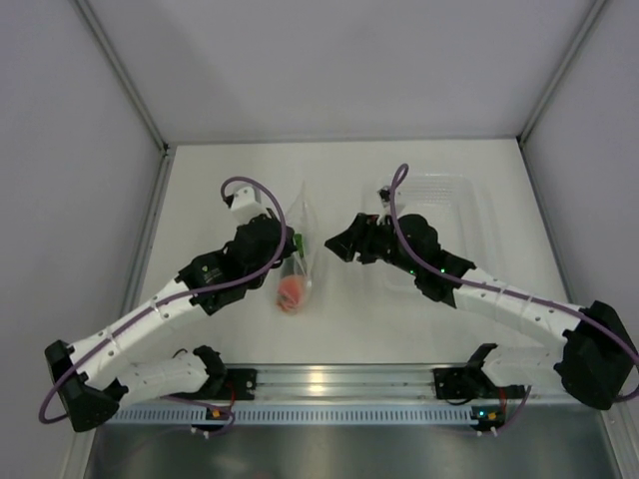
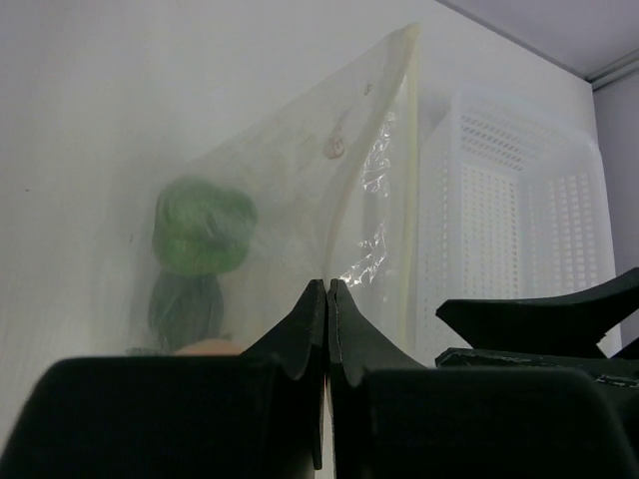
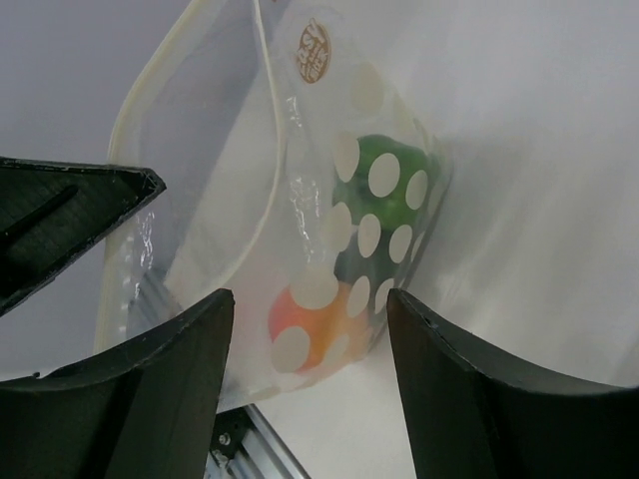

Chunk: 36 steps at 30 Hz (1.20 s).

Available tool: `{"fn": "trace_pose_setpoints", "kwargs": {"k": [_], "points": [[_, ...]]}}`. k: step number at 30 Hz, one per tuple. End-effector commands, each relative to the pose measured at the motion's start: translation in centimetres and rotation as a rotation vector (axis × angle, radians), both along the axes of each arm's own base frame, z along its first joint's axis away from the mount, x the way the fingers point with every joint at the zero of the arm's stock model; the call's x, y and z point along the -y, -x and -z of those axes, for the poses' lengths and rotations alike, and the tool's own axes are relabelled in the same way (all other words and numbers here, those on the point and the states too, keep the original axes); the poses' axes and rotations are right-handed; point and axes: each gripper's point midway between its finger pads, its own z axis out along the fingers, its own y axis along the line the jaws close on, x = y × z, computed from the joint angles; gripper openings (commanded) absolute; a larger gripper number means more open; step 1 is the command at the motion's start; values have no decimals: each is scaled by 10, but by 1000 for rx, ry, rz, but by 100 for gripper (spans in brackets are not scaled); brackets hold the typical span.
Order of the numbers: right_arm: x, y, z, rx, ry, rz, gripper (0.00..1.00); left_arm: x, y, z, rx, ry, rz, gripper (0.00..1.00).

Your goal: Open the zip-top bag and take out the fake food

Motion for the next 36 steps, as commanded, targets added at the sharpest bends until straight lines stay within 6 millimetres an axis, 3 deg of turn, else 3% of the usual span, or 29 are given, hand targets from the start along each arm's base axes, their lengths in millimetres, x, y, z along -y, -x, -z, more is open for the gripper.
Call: {"fn": "trace_pose_setpoints", "kwargs": {"k": [1,13,15,17,19,22,23,24,31,36], "points": [[-27,0,-44,50,-143,-74,65,12,-9,-15,48,94,-12,0],[-45,-7,-40,27,-112,-113,65,43,-18,-16,67,130,71,0],[-48,-10,-37,16,-87,-119,58,48,-20,-16,70,137,80,0],[-47,-13,-25,3,-55,-106,41,47,-22,-14,70,135,69,0],[-38,-22,-20,13,-25,-40,37,47,-24,-10,67,128,58,0],[-28,-25,-6,22,53,-14,19,43,-25,-7,68,117,38,0],[-26,-25,-2,28,75,-8,4,41,-26,-5,68,111,30,0],[-20,-25,4,23,109,5,1,37,-27,-5,77,95,14,0],[47,-42,17,130,408,180,0,0,-25,-4,90,-17,-96,0],[90,-37,34,129,536,235,0,-26,-16,-10,99,-91,-131,0]]}}
